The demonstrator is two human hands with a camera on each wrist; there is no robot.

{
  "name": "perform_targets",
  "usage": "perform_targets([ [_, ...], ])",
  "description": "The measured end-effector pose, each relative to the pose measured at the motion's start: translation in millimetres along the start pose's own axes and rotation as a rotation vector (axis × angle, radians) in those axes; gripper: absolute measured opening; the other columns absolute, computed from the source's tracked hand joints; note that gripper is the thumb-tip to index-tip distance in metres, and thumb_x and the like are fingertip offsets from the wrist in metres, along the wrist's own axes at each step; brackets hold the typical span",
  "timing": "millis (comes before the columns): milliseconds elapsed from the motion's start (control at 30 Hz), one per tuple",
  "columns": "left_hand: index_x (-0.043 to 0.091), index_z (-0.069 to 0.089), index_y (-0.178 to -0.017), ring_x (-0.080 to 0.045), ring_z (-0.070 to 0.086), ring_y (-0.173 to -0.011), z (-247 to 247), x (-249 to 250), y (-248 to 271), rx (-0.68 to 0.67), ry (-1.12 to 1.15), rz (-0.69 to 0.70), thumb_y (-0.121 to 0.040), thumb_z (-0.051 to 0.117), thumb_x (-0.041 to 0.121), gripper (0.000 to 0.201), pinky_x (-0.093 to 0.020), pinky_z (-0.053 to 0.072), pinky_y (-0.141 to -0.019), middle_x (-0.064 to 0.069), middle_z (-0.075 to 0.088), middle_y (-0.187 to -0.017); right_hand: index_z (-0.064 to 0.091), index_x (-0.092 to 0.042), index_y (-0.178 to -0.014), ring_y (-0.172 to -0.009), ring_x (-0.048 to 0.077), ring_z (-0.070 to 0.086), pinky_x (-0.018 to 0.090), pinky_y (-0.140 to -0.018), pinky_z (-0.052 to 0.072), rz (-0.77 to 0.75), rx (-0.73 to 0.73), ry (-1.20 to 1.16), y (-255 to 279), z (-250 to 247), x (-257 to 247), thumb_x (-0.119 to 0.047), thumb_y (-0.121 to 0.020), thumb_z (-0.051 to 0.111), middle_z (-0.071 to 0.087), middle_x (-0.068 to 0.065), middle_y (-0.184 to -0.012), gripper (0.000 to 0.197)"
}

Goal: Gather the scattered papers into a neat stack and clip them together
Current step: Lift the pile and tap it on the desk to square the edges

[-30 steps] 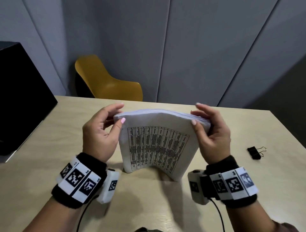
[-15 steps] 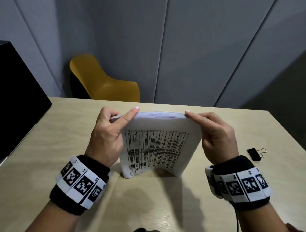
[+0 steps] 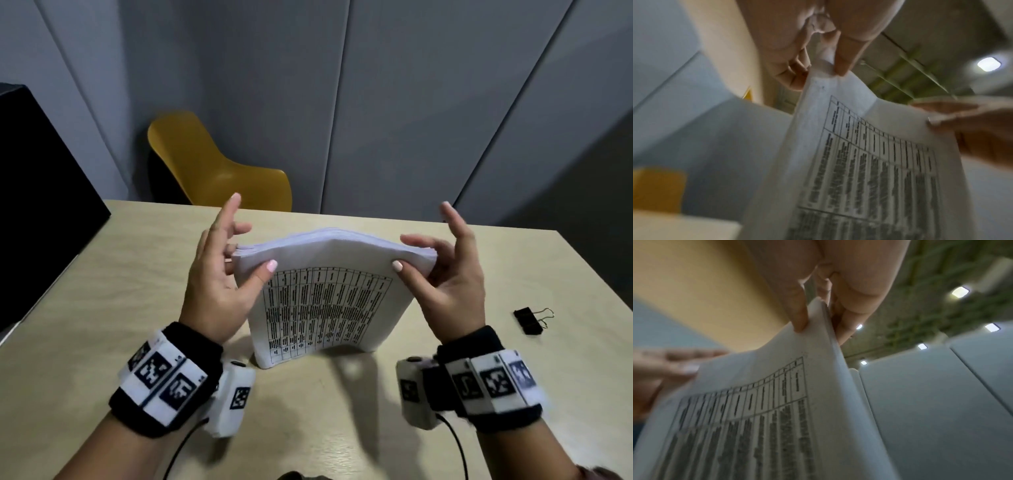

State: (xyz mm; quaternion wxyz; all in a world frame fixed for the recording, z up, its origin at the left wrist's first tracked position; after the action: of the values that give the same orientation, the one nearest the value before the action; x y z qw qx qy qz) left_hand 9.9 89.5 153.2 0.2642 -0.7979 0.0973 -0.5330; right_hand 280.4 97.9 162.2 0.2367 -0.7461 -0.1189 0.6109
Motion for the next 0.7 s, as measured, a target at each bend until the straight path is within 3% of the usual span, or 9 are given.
perform_targets([
  [67, 0.032, 0.041, -0.131, 0.002, 0.058, -0.099, 11, -18, 3, -0.12, 0.26, -0.228, -0.063, 0.076, 0.02, 0.077, -0.008, 0.045, -0.081, 0.008, 0.06, -0.108, 0.051, -0.028, -0.124, -0.09, 0.007, 0.062, 0.02, -0.083, 0.051, 0.188, -0.111, -0.138, 0, 7, 19, -0.008, -0.059, 0.08, 0.068, 0.006, -0.104, 0.074],
  [133, 0.033, 0.058, -0.106, 0.006, 0.062, -0.09, 25, -36, 10, -0.22, 0.324, -0.395, -0.061, 0.082, 0.018, 0.053, -0.006, 0.047, -0.074, 0.017, 0.071, -0.09, 0.073, -0.03, -0.089, -0.076, -0.001, 0.065, 0.016, -0.071, 0.053, 0.312, -0.183, -0.19, 5, 19, 36, -0.009, -0.051, 0.087, 0.074, -0.008, -0.082, 0.046],
  [200, 0.033, 0.068, -0.084, 0.005, 0.063, -0.079, 31, -41, 11, -0.231, 0.259, -0.394, -0.073, 0.076, 0.02, 0.019, -0.009, 0.048, -0.073, 0.021, 0.072, -0.077, 0.075, -0.038, -0.073, -0.068, -0.005, 0.065, 0.015, -0.064, 0.053, 0.325, -0.196, -0.175, 8, 28, 43, 0.001, -0.066, 0.075, 0.072, -0.017, -0.069, 0.04],
  [267, 0.042, 0.07, -0.077, -0.006, 0.063, -0.076, 29, -37, 7, -0.18, 0.199, -0.322, -0.076, 0.071, 0.028, 0.014, -0.022, 0.05, -0.078, 0.011, 0.07, -0.076, 0.073, -0.044, -0.072, -0.068, -0.006, 0.064, 0.015, -0.066, 0.053, 0.276, -0.188, -0.171, 8, 32, 43, 0.009, -0.075, 0.065, 0.071, -0.021, -0.069, 0.054],
  [367, 0.053, 0.068, -0.073, 0.008, 0.063, -0.07, 21, -27, 1, -0.134, 0.254, -0.241, -0.081, 0.069, 0.009, 0.045, -0.011, 0.05, -0.07, 0.024, 0.07, -0.069, 0.073, -0.045, -0.074, -0.069, -0.007, 0.064, 0.014, -0.066, 0.053, 0.21, -0.167, -0.229, 5, 29, 33, 0.01, -0.077, 0.062, 0.071, -0.024, -0.07, 0.057],
  [433, 0.045, 0.071, -0.075, 0.004, 0.066, -0.077, 20, -30, 5, -0.171, 0.313, -0.3, -0.07, 0.079, 0.017, 0.03, -0.014, 0.051, -0.071, 0.018, 0.073, -0.075, 0.074, -0.04, -0.076, -0.069, -0.007, 0.064, 0.013, -0.065, 0.053, 0.21, -0.17, -0.248, 9, 28, 32, 0.007, -0.074, 0.067, 0.071, -0.023, -0.07, 0.047],
  [500, 0.035, 0.072, -0.077, -0.009, 0.067, -0.085, 23, -39, 15, -0.252, 0.3, -0.411, -0.055, 0.082, 0.033, 0.025, -0.028, 0.053, -0.079, 0.001, 0.075, -0.083, 0.074, -0.032, -0.078, -0.072, -0.005, 0.066, 0.014, -0.066, 0.053, 0.26, -0.213, -0.297, 19, 26, 36, -0.018, -0.061, 0.082, 0.073, -0.02, -0.073, 0.024],
  [567, 0.04, 0.072, -0.074, -0.006, 0.067, -0.082, 25, -44, 22, -0.261, 0.294, -0.452, -0.062, 0.082, 0.024, 0.022, -0.033, 0.051, -0.082, 0.004, 0.075, -0.08, 0.074, -0.037, -0.082, -0.077, -0.001, 0.067, 0.017, -0.068, 0.055, 0.304, -0.252, -0.304, 26, 26, 38, -0.039, -0.047, 0.087, 0.074, -0.017, -0.078, 0.038],
  [700, 0.051, 0.07, -0.075, -0.003, 0.064, -0.078, 25, -36, 21, -0.233, 0.295, -0.362, -0.069, 0.073, 0.022, 0.029, -0.028, 0.049, -0.081, 0.02, 0.071, -0.072, 0.072, -0.045, -0.085, -0.08, -0.005, 0.066, 0.014, -0.07, 0.053, 0.212, -0.185, -0.325, 19, 18, 31, 0.012, -0.073, 0.065, 0.072, -0.023, -0.081, 0.059],
])
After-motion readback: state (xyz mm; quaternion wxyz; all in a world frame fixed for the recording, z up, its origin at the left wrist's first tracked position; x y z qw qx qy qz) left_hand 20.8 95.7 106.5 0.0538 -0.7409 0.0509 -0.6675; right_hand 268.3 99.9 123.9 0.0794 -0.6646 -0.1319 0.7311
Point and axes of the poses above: each hand's wrist, its own y-axis away from the middle knuckle, its own z-axis out of the palm, x = y × z, the point moved 5 cm from there along -y, towards the middle knuckle
